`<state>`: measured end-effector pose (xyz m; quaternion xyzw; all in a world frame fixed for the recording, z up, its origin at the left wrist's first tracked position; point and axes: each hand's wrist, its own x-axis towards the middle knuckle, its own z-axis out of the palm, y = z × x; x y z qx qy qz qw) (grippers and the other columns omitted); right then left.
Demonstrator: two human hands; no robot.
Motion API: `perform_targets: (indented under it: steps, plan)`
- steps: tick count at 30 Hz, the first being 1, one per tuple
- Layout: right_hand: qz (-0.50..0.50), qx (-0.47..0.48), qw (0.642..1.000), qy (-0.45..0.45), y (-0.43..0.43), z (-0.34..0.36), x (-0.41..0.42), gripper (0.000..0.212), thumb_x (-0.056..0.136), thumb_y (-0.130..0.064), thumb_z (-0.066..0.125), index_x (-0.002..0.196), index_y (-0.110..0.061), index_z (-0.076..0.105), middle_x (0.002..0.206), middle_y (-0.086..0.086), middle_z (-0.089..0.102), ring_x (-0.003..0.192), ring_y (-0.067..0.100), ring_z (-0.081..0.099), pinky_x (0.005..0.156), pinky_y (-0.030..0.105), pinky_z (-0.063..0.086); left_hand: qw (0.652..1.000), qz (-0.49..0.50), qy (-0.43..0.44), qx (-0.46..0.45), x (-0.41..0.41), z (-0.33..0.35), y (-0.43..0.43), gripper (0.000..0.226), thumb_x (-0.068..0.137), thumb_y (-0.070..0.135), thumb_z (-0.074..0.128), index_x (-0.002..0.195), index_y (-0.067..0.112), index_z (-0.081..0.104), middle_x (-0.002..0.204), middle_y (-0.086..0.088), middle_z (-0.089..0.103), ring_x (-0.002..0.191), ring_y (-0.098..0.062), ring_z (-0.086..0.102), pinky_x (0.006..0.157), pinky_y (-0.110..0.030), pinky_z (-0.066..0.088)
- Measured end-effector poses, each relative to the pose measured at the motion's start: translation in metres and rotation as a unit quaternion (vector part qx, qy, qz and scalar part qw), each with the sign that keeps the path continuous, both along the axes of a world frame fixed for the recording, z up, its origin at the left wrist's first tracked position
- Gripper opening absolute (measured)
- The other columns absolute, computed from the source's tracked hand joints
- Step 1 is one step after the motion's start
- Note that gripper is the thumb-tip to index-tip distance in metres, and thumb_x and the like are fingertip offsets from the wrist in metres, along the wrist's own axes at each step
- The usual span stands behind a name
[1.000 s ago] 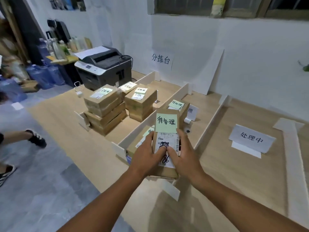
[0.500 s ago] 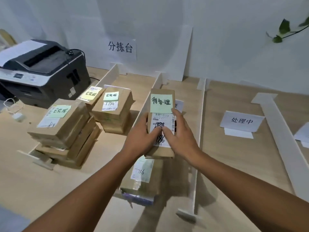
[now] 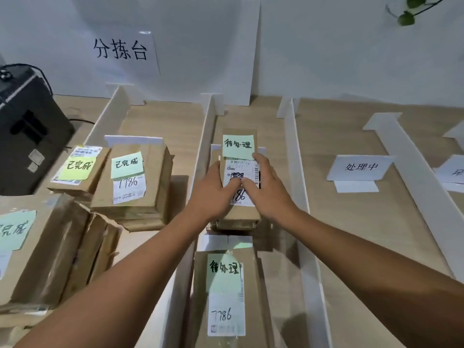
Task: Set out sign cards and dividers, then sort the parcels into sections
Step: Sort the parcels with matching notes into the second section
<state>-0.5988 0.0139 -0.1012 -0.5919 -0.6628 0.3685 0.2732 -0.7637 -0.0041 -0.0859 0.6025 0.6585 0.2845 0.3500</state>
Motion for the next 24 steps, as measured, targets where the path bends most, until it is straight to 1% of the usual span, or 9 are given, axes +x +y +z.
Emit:
perform_targets:
  steps: [3, 5, 9, 11, 13, 15, 18, 20, 24]
  plan:
    - [-0.024, 0.004, 1.0, 0.012, 0.004, -0.007, -0.007, 0.062, 0.093, -0.048, 0.052, 0.147, -0.049, 0.022, 0.146, -0.002, 0.051, 0.118, 0.02, 0.06, 0.094, 0.038, 0.052, 1.0, 0.002, -0.021, 0.012, -0.005, -0.012, 0.009, 0.039, 0.094, 0.046, 0.053, 0.132, 0.038, 0.048, 0.114, 0.021, 0.058, 0.095, -0.009, 0.062, 0.068, -0.018, 0.042]
    - [-0.023, -0.005, 1.0, 0.006, 0.005, -0.002, -0.008, 0.062, 0.093, -0.047, 0.052, 0.148, -0.05, 0.021, 0.147, -0.006, 0.051, 0.118, 0.018, 0.059, 0.091, 0.033, 0.05, 0.999, -0.015, -0.028, 0.012, -0.008, -0.012, 0.012, 0.041, 0.095, 0.045, 0.053, 0.135, 0.037, 0.048, 0.12, 0.019, 0.059, 0.102, -0.012, 0.062, 0.072, -0.027, 0.045]
    - [-0.014, -0.035, 0.999, -0.024, -0.005, 0.021, 0.002, 0.062, 0.098, -0.051, 0.048, 0.151, -0.051, 0.016, 0.151, -0.002, 0.042, 0.121, 0.019, 0.057, 0.1, 0.04, 0.049, 0.998, -0.032, -0.033, 0.032, -0.01, 0.009, 0.012, 0.04, 0.095, 0.036, 0.06, 0.132, 0.028, 0.048, 0.127, 0.007, 0.057, 0.116, -0.02, 0.059, 0.083, -0.033, 0.047]
    - [-0.023, -0.004, 0.996, -0.083, -0.017, 0.039, 0.022, 0.06, 0.099, -0.057, 0.043, 0.153, -0.047, 0.019, 0.152, 0.002, 0.041, 0.133, 0.022, 0.046, 0.107, 0.043, 0.042, 0.995, -0.021, 0.027, 0.089, -0.008, 0.029, 0.013, 0.045, 0.093, 0.036, 0.06, 0.134, 0.023, 0.045, 0.138, -0.005, 0.05, 0.132, -0.029, 0.047, 0.1, -0.041, 0.045]
    - [-0.016, 0.075, 0.976, -0.201, -0.036, 0.058, 0.057, 0.059, 0.101, -0.058, 0.042, 0.155, -0.036, 0.029, 0.151, 0.005, 0.044, 0.14, 0.027, 0.037, 0.113, 0.046, 0.035, 0.984, -0.03, 0.114, 0.135, 0.004, 0.054, 0.012, 0.068, 0.094, 0.045, 0.055, 0.152, 0.016, 0.034, 0.162, -0.011, 0.029, 0.151, -0.035, 0.019, 0.121, -0.05, 0.027]
    - [-0.022, 0.128, 0.949, -0.286, -0.06, 0.073, 0.102, 0.06, 0.101, -0.056, 0.042, 0.154, -0.029, 0.036, 0.154, 0.006, 0.042, 0.147, 0.03, 0.031, 0.118, 0.048, 0.029, 0.969, -0.088, 0.16, 0.169, 0.033, 0.076, 0.002, 0.081, 0.095, 0.054, 0.048, 0.161, 0.016, 0.022, 0.171, -0.004, 0.012, 0.157, -0.03, 0.003, 0.126, -0.047, 0.011]
    - [-0.087, 0.139, 0.926, -0.34, -0.109, 0.088, 0.177, 0.063, 0.102, -0.056, 0.042, 0.157, -0.028, 0.033, 0.164, 0.005, 0.031, 0.155, 0.026, 0.017, 0.123, 0.047, 0.019, 0.938, -0.203, 0.207, 0.191, 0.099, 0.091, -0.023, 0.085, 0.096, 0.061, 0.044, 0.163, 0.018, 0.018, 0.172, -0.002, 0.008, 0.158, -0.029, -0.002, 0.127, -0.043, 0.002]
    - [-0.129, 0.13, 0.917, -0.354, -0.151, 0.098, 0.229, 0.065, 0.102, -0.059, 0.038, 0.159, -0.029, 0.029, 0.165, 0.006, 0.028, 0.155, 0.025, 0.015, 0.124, 0.046, 0.015, 0.924, -0.252, 0.212, 0.194, 0.15, 0.094, -0.047, 0.086, 0.096, 0.063, 0.044, 0.163, 0.018, 0.016, 0.172, -0.002, 0.008, 0.157, -0.029, -0.003, 0.127, -0.041, 0.001]
    - [-0.209, 0.112, 0.894, -0.38, -0.258, 0.119, 0.339, 0.068, 0.101, -0.063, 0.031, 0.161, -0.032, 0.022, 0.166, 0.006, 0.025, 0.156, 0.024, 0.011, 0.125, 0.047, 0.013, 0.906, -0.323, 0.18, 0.205, 0.28, 0.099, -0.11, 0.089, 0.094, 0.07, 0.041, 0.163, 0.02, 0.017, 0.172, 0.001, 0.01, 0.158, -0.028, -0.001, 0.127, -0.043, 0.004]
